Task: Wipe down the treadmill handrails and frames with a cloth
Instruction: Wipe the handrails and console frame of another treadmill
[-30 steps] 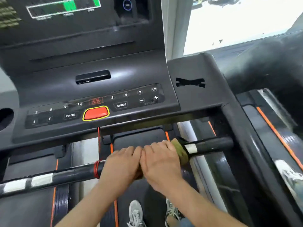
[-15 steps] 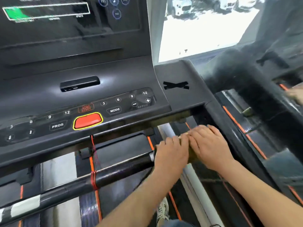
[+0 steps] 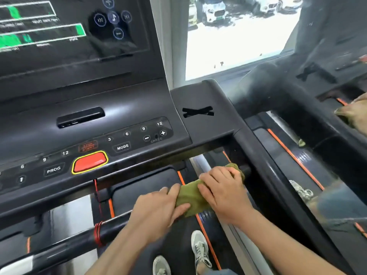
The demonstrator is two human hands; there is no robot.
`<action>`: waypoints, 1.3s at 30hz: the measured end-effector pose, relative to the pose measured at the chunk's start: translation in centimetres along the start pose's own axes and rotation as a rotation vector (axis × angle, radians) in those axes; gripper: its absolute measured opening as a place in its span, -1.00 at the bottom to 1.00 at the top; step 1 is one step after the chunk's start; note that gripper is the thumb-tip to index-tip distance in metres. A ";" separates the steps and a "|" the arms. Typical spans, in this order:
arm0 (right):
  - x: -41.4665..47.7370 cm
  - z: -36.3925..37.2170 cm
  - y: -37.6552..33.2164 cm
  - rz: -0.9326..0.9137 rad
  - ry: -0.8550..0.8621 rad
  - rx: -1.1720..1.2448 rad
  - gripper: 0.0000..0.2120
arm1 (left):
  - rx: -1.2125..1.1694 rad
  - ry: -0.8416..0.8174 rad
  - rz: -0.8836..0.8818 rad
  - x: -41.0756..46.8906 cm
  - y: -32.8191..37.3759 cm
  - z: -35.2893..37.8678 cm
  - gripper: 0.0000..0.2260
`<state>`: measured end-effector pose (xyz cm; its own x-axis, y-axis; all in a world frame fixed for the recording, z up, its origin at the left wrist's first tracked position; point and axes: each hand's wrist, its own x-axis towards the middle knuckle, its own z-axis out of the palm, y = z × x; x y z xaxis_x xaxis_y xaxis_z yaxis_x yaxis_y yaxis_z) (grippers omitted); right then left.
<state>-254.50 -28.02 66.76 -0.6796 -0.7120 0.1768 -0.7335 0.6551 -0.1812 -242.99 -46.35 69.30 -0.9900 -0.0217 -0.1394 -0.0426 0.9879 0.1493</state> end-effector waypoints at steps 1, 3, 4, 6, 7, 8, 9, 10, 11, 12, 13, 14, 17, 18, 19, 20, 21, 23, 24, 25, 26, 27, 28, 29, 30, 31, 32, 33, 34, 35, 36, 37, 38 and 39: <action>0.0 -0.8 1.1 -0.073 -0.057 0.032 -0.60 | -0.064 0.022 0.007 0.8 0.4 -0.2 -0.44; 0.2 -2.6 3.6 -0.204 -0.156 0.033 -0.60 | -0.206 0.082 -0.054 2.8 1.7 -0.5 -0.55; 0.5 -3.4 4.7 -0.223 -0.192 0.013 -0.60 | -0.279 0.102 -0.111 4.0 2.4 -0.8 -0.65; 1.8 -5.0 6.2 -0.149 -0.207 0.063 -0.62 | -0.509 0.252 -0.201 6.1 4.1 -1.8 -0.79; 2.7 -5.8 6.7 -0.058 -0.159 0.164 -0.63 | -0.652 0.344 -0.240 7.0 4.9 -2.8 -0.85; 3.6 -6.8 6.9 0.053 -0.078 0.306 -0.69 | -0.783 0.431 -0.283 8.1 5.7 -4.0 -0.89; 4.8 -7.9 7.1 0.162 0.027 0.465 -0.79 | -0.881 0.504 -0.327 9.2 6.1 -5.2 -0.90; 6.2 -8.9 7.4 0.257 0.150 0.632 -0.89 | -0.974 0.548 -0.381 10.4 6.5 -6.5 -0.88; 7.8 -9.9 7.5 0.345 0.272 0.777 -0.86 | -1.077 0.583 -0.429 11.7 6.7 -7.9 -0.85; 9.4 -10.7 7.4 0.398 0.368 0.874 -0.81 | -1.145 0.615 -0.462 13.0 6.8 -9.1 -0.80; 10.9 -11.2 7.1 0.399 0.420 0.870 -0.79 | -1.131 0.658 -0.465 14.3 6.6 -10.1 -0.76; 12.0 -11.1 6.5 0.347 0.431 0.771 -0.76 | -1.006 0.700 -0.450 15.3 6.3 -10.8 -0.72; 12.3 -7.2 4.7 0.147 0.170 0.313 -0.57 | -0.315 0.676 -0.333 16.3 4.3 -9.2 -0.76; 11.6 -5.4 4.4 0.119 0.064 0.174 -0.53 | -0.153 0.631 -0.296 15.8 3.6 -7.8 -0.81; 11.0 -3.8 4.2 0.121 -0.029 0.071 -0.51 | -0.069 0.589 -0.251 14.9 3.0 -6.2 -0.82; 10.6 -2.8 4.1 0.129 -0.098 0.013 -0.48 | -0.039 0.546 -0.208 13.9 2.6 -4.7 -0.78; 10.8 -2.4 4.0 0.138 -0.143 -0.008 -0.46 | -0.036 0.503 -0.171 12.9 2.1 -3.4 -0.71; 12.5 -2.4 3.6 0.135 -0.157 -0.042 -0.44 | -0.019 0.453 -0.148 11.7 1.5 -2.2 -0.58; 13.7 -2.6 3.4 0.136 -0.181 -0.059 -0.44 | -0.021 0.446 -0.157 11.6 1.3 -2.1 -0.54; 15.2 -2.9 3.2 0.138 -0.219 -0.073 -0.44 | -0.029 0.444 -0.165 11.7 1.0 -2.3 -0.52; 16.7 -3.0 3.2 0.144 -0.252 -0.078 -0.46 | -0.028 0.439 -0.172 12.0 0.7 -2.6 -0.51; 18.3 -3.0 3.2 0.151 -0.276 -0.073 -0.48 | -0.014 0.428 -0.175 12.3 0.6 -2.9 -0.51; 19.9 -2.7 3.3 0.155 -0.283 -0.064 -0.49 | 0.005 0.404 -0.182 12.6 0.5 -3.1 -0.50; 21.8 -2.5 3.5 0.159 -0.277 -0.058 -0.49 | 0.022 0.385 -0.193 12.8 0.5 -3.2 -0.49; 23.9 -2.1 3.5 0.163 -0.272 -0.059 -0.49 | 0.035 0.371 -0.207 13.0 0.6 -3.3 -0.49; 26.1 -1.8 3.5 0.170 -0.271 -0.056 -0.48 | 0.047 0.356 -0.221 13.2 0.6 -3.4 -0.49; 28.3 -1.4 3.4 0.182 -0.277 -0.049 -0.47 | 0.057 0.342 -0.231 13.3 0.7 -3.5 -0.49; 30.0 -1.1 3.2 0.192 -0.282 -0.042 -0.46 | 0.061 0.332 -0.237 13.4 0.8 -3.5 -0.50; 31.1 -0.8 3.1 0.188 -0.273 -0.032 -0.47 | 0.054 0.333 -0.243 13.4 0.8 -3.6 -0.50; 31.5 -0.7 3.1 0.163 -0.247 -0.017 -0.49 | 0.039 0.343 -0.247 13.4 0.6 -3.6 -0.51; 31.1 -1.0 3.3 0.125 -0.213 -0.002 -0.52 | 0.019 0.358 -0.248 13.3 0.6 -3.6 -0.51; 29.8 -1.3 3.4 0.078 -0.191 -0.002 -0.55 | -0.004 0.378 -0.250 13.2 0.5 -3.6 -0.51; 28.0 -1.7 3.6 0.035 -0.194 -0.012 -0.57 | -0.034 0.388 -0.263 13.2 0.5 -3.8 -0.52; 25.8 -2.0 3.8 0.015 -0.219 -0.019 -0.57 | -0.063 0.403 -0.280 13.4 0.4 -4.0 -0.52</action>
<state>-274.83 -43.44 72.61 -0.6728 -0.7387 -0.0402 -0.7248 0.6691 -0.1639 -256.86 -46.87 71.40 -0.9122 -0.3549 0.2049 -0.3103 0.9247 0.2205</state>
